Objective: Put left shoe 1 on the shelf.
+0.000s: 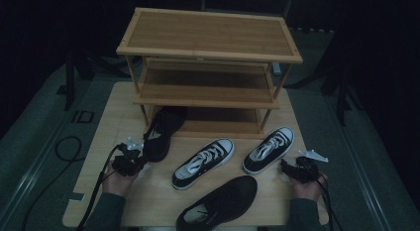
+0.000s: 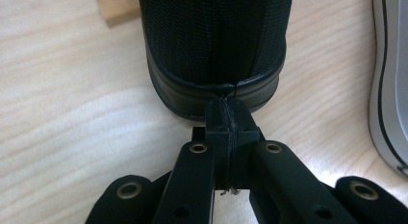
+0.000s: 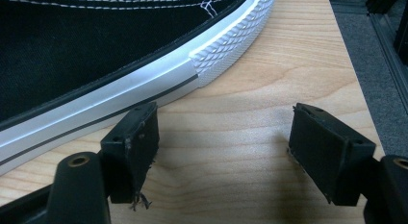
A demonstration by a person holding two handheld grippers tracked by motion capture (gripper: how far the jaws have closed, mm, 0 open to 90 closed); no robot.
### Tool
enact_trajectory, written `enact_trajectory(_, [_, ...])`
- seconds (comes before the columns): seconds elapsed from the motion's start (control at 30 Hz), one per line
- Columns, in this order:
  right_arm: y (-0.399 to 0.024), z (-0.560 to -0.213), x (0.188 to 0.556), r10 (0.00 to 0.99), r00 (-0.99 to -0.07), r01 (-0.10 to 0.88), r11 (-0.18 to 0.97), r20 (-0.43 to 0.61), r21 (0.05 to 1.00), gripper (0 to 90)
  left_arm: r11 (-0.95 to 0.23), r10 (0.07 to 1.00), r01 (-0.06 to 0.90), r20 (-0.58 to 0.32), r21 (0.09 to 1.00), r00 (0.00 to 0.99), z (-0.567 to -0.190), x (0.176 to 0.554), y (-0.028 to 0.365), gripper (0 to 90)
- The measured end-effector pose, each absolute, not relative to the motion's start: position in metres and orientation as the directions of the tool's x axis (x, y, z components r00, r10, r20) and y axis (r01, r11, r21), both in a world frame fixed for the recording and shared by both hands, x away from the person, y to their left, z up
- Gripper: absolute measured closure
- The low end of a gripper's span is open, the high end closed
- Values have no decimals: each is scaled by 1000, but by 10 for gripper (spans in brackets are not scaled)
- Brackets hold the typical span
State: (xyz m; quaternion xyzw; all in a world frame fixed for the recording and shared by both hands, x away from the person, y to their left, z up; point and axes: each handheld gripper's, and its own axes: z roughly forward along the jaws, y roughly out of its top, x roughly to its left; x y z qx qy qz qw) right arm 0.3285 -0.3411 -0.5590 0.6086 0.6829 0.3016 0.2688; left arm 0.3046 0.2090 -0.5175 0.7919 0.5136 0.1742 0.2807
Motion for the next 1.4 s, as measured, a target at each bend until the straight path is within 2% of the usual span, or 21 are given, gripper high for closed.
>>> enact_trajectory(0.37, [-341,-559,328,993,-114,669,77,0,739,257,-345,913,693,55,633,405,-509,321,192,893])
enact_trajectory(0.67, [-341,-559,328,993,-115,669,77,0,739,257,-325,921,702,45,634,386,-508,333,194,890])
enact_trajectory(1.07, [-341,-559,329,993,-116,669,78,-1,739,257,-364,898,678,49,639,437,-510,354,166,890])
enact_trajectory(1.4, [-341,-559,329,993,-117,670,79,-1,738,255,-377,899,680,71,629,433,-510,368,158,890])
